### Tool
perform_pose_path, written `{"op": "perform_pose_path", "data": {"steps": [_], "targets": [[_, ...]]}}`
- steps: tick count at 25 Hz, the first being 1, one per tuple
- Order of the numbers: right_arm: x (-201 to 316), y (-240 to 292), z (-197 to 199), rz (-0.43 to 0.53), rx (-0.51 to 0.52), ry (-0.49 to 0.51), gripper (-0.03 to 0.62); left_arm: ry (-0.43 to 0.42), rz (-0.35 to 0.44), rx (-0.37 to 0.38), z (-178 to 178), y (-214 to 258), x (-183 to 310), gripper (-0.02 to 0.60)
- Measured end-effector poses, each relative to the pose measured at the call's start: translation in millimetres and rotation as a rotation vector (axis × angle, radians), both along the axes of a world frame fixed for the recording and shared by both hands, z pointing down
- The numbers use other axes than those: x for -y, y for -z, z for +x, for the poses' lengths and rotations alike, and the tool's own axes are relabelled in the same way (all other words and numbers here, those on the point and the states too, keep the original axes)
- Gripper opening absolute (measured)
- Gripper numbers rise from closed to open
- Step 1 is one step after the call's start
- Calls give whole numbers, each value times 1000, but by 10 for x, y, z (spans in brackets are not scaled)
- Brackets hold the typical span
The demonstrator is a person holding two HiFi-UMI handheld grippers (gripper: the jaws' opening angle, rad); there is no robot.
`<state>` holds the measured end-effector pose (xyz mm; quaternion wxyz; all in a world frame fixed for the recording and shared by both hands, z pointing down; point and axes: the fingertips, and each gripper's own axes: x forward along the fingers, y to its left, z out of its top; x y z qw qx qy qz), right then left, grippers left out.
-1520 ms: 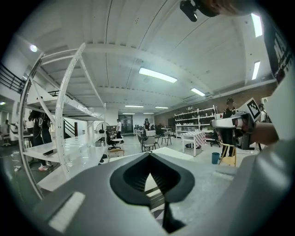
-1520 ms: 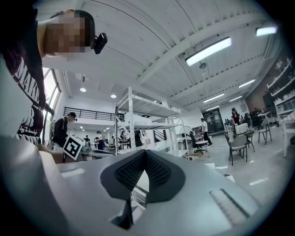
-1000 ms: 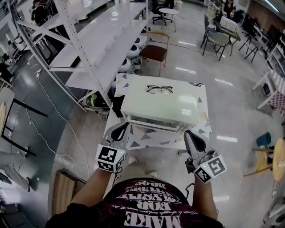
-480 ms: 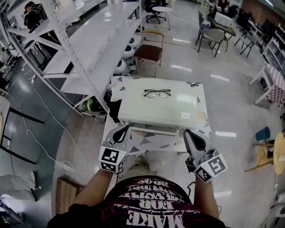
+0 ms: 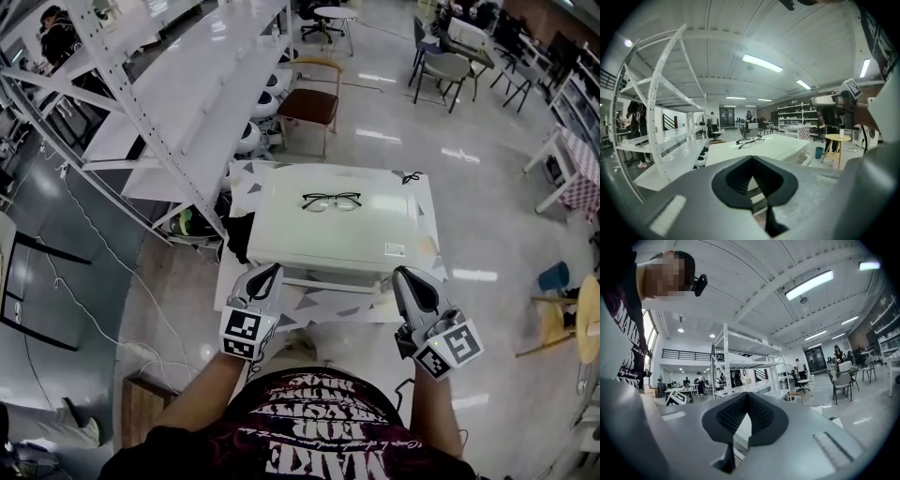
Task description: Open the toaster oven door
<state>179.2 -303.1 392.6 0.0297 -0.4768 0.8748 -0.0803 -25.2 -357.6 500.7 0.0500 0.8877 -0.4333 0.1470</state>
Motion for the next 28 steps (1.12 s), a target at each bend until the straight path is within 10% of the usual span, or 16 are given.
{"op": "perform_pose_path", "data": {"steps": [28], "targets": [[67, 38, -333, -29, -15, 92, 26, -20, -148, 27, -38, -735, 167, 0]]}}
